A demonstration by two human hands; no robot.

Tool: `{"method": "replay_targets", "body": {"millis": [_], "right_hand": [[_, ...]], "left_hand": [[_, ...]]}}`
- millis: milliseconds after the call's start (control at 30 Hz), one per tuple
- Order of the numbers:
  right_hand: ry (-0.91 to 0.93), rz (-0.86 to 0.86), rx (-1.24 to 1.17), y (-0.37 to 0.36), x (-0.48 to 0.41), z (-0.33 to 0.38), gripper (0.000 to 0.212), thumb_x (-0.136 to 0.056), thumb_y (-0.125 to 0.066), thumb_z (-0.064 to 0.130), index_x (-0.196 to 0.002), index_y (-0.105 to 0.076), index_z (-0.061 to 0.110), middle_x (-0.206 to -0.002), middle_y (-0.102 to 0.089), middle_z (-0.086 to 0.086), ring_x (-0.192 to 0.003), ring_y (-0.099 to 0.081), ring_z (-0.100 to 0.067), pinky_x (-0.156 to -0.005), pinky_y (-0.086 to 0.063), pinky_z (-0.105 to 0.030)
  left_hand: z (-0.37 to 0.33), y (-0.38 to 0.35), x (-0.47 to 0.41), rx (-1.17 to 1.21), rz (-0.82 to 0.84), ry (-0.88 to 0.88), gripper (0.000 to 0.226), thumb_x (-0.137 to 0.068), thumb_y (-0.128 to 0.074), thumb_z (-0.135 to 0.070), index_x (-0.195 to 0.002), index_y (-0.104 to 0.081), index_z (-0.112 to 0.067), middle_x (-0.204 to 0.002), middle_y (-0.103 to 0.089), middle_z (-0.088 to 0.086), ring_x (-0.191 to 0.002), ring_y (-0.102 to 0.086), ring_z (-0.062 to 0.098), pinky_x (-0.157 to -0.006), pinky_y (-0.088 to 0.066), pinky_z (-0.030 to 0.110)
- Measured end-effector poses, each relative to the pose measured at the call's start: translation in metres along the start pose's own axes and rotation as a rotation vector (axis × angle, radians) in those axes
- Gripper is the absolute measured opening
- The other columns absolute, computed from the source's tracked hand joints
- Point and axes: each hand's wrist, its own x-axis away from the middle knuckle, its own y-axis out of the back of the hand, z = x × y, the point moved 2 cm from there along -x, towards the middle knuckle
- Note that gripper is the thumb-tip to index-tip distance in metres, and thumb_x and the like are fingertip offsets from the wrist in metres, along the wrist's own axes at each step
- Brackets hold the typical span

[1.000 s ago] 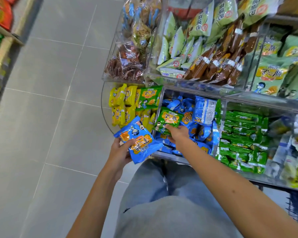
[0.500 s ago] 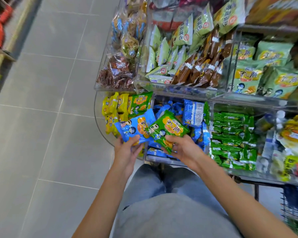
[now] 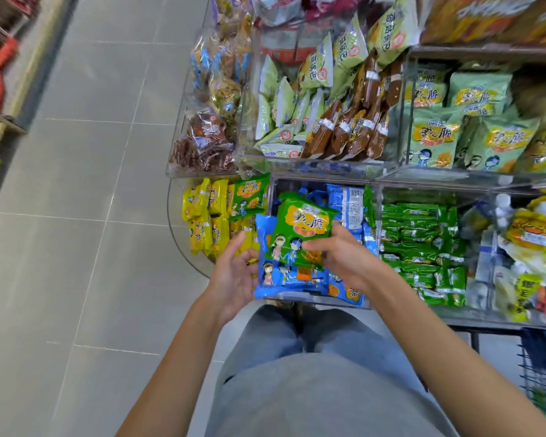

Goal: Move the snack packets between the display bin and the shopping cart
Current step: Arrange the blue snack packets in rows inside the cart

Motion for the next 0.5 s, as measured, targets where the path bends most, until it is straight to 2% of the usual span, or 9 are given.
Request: {"method": "replay_targets", "body": {"millis": [100,167,233,267,333,400,467,500], "right_hand": [[-0.004,0.004,0.252,-0.001,0.001,-0.003,0.056,-0.083,-0.061,-0.004,-0.131,-0.039,0.012,-0.123,-0.059,-0.005,-0.113,-0.057,-0.02,-0.097,-0.046,-0.035],[0.054,-0.017,0.312,-0.006,0.002,-0.003,0.052,-0.084,-0.059,-0.004,-0.128,-0.04,0.015,-0.116,-0.06,-0.003,-0.103,-0.059,-0.015,-0.083,-0.05,-0.021],[0.097,-0.045,0.33,-0.007,0.001,-0.003,0.045,-0.087,-0.056,-0.001,-0.126,-0.041,0.017,-0.105,-0.059,0.005,-0.098,-0.059,-0.012,-0.067,-0.047,-0.006],[0.1,-0.075,0.327,-0.007,0.001,-0.002,0.044,-0.089,-0.055,0.003,-0.128,-0.039,0.017,-0.104,-0.055,0.01,-0.1,-0.057,-0.01,-0.066,-0.045,-0.004],[0.092,-0.144,0.336,-0.002,-0.001,-0.004,0.048,-0.092,-0.054,0.014,-0.137,-0.034,0.013,-0.109,-0.047,0.014,-0.099,-0.049,-0.004,-0.076,-0.041,-0.008],[0.083,-0.116,0.364,0.002,-0.003,-0.006,0.034,-0.093,-0.053,0.015,-0.126,-0.043,0.015,-0.099,-0.049,0.016,-0.089,-0.047,-0.004,-0.07,-0.04,-0.015],[0.048,-0.04,0.484,0.003,-0.006,-0.009,0.028,-0.092,-0.054,0.013,-0.119,-0.049,0.012,-0.103,-0.059,0.005,-0.091,-0.054,-0.012,-0.073,-0.042,-0.021],[0.03,-0.005,0.56,0.006,-0.009,-0.01,0.036,-0.092,-0.055,0.015,-0.126,-0.046,0.011,-0.114,-0.059,-0.001,-0.099,-0.056,-0.016,-0.081,-0.045,-0.026]], "left_hand": [[0.0,-0.005,-0.003,-0.242,0.02,-0.014,0.064,-0.067,-0.063,-0.061,-0.119,-0.059,-0.024,-0.11,-0.071,0.006,-0.096,-0.067,0.029,-0.082,-0.054,0.046],[0.003,-0.012,-0.006,-0.312,-0.032,-0.047,0.075,-0.057,-0.074,-0.06,-0.122,-0.057,-0.027,-0.112,-0.07,0.002,-0.098,-0.068,0.024,-0.082,-0.055,0.042],[0.005,-0.017,-0.011,-0.283,-0.085,-0.073,0.083,-0.049,-0.074,-0.06,-0.123,-0.055,-0.026,-0.114,-0.069,0.002,-0.101,-0.067,0.023,-0.087,-0.053,0.044],[0.005,-0.018,-0.013,-0.256,-0.115,-0.083,0.085,-0.048,-0.073,-0.06,-0.123,-0.054,-0.026,-0.115,-0.069,0.002,-0.104,-0.066,0.023,-0.09,-0.052,0.047],[0.005,-0.019,-0.017,-0.221,-0.155,-0.093,0.087,-0.047,-0.073,-0.059,-0.125,-0.051,-0.026,-0.116,-0.068,0.001,-0.106,-0.065,0.023,-0.094,-0.05,0.051],[0.003,-0.018,-0.021,-0.22,-0.143,-0.098,0.084,-0.05,-0.074,-0.058,-0.124,-0.052,-0.027,-0.113,-0.069,0.0,-0.103,-0.067,0.024,-0.092,-0.05,0.051],[0.002,-0.017,-0.027,-0.238,-0.128,-0.106,0.074,-0.051,-0.075,-0.056,-0.118,-0.057,-0.03,-0.107,-0.072,-0.003,-0.097,-0.069,0.021,-0.084,-0.055,0.044],[0.001,-0.017,-0.03,-0.24,-0.136,-0.109,0.07,-0.053,-0.076,-0.053,-0.116,-0.058,-0.029,-0.103,-0.073,-0.004,-0.094,-0.07,0.019,-0.078,-0.056,0.039]]}}
